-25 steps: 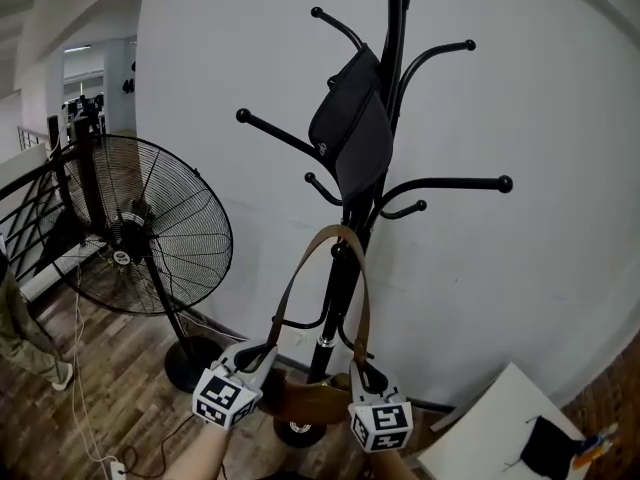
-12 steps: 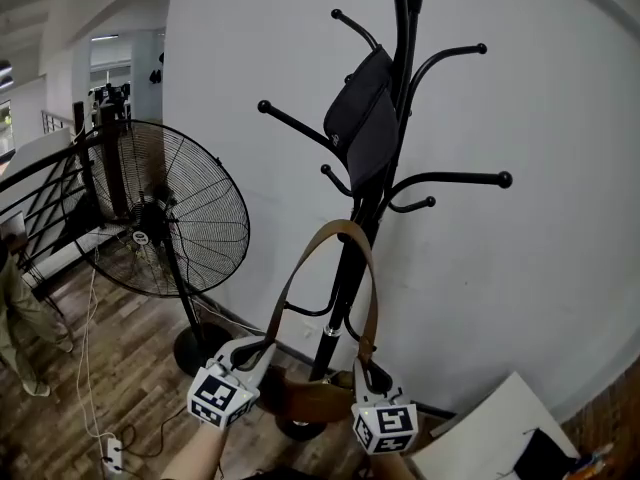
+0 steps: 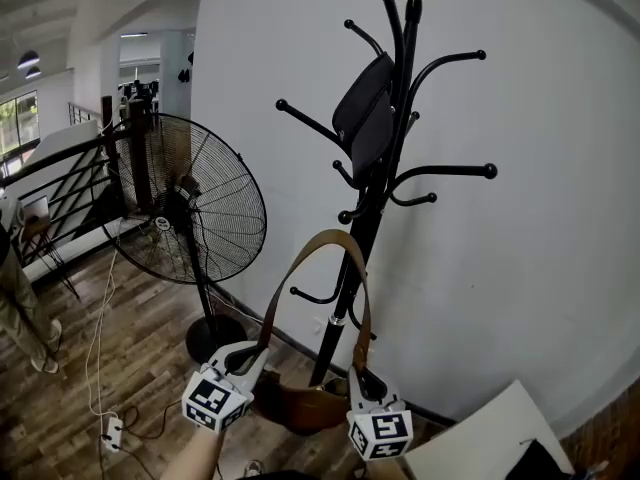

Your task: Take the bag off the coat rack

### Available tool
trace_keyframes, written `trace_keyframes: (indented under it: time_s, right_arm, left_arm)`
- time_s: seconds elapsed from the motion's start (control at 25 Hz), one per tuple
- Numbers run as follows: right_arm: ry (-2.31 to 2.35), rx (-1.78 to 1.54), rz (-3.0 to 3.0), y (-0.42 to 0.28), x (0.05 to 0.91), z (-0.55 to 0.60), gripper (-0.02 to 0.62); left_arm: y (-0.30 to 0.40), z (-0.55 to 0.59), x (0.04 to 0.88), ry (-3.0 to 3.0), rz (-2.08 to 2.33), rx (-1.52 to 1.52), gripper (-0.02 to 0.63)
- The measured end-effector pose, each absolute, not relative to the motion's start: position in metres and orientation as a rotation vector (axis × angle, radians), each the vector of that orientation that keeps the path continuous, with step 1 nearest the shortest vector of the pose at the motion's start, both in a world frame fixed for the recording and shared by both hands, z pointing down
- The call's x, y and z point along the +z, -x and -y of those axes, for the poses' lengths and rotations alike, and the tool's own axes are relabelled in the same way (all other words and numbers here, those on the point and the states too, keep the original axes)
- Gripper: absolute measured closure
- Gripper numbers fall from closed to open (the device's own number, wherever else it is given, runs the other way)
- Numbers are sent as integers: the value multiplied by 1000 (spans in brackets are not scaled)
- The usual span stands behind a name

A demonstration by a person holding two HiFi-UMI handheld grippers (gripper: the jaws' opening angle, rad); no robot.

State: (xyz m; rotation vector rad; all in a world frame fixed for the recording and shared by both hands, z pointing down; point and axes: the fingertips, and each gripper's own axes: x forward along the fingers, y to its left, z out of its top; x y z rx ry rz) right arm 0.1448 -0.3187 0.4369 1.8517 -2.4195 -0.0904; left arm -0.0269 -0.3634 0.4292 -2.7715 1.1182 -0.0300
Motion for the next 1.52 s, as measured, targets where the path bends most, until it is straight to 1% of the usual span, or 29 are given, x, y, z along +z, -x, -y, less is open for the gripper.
trace_keyframes:
  time_s: [0.8, 1.52]
  right_arm:
    - [-1642, -23, 2526, -146, 474, 248, 568]
    - [-1501, 97, 2540, -146, 525, 210, 568]
  left_arm:
    - [32, 261, 467, 2769, -1358, -76, 591]
    - [29, 206, 523, 2794, -1459, -203, 589]
